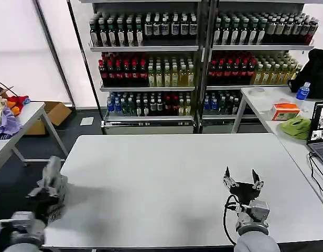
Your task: Fold and organize the clothes.
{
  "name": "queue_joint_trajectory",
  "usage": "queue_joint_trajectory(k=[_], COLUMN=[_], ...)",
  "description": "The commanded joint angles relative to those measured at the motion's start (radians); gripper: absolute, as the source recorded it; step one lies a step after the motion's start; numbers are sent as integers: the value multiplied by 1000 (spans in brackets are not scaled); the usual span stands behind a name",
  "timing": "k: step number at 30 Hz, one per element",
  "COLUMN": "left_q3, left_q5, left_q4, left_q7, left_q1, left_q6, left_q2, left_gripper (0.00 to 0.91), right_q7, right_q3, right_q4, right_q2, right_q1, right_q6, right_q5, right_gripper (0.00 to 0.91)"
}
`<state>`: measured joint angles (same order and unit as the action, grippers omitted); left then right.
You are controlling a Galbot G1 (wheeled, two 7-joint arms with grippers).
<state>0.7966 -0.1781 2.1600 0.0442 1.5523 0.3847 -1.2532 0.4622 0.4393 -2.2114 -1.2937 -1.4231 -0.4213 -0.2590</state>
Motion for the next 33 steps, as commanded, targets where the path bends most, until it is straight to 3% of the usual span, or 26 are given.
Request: queue_joint_trajectory(k=[1,8,18,19,20,21,24,30,33], left_q3=[-616,-723,-737,-735,-734,-734,-727,-648,-596], left_q5=[-128,-173,-198,-200,-208,-224,-289,-320,-341], left_q4=[-8,-178,-224,-223,-220,-217,-194,-146,-115], left_q7=[85,121,111,101,93,90,74,89,103], left_q1=[-143,-351,-397,-401,-402,-402,-397,-379,-358], left_q6=[107,138,127,126,111,101,72,64,64], left_q2=[-58,-108,-117,-119,-119,-119,-113,-90,-75], left_gripper=[0,0,0,181,605,907,907,907,907], right_q7=[1,-15,-9,-9,-8,-8,1,41,52], right_q3=[40,27,12,6,3,1,-15,-60,-100], right_q4=[-24,-50,-25,-15,-7,-4,20,77,78], right_q2=[-28,-63,-77,-78,-77,-77,-70,-43,-27], right_q1=[-76,-108,-95,-88,-81,-78,-52,20,55], right_q6=[-5,-27,-40,-41,-42,-44,-58,-157,-157], right_q5=[25,88,90,86,73,65,22,-67,-152], right_gripper=[907,907,907,907,907,907,907,907,907])
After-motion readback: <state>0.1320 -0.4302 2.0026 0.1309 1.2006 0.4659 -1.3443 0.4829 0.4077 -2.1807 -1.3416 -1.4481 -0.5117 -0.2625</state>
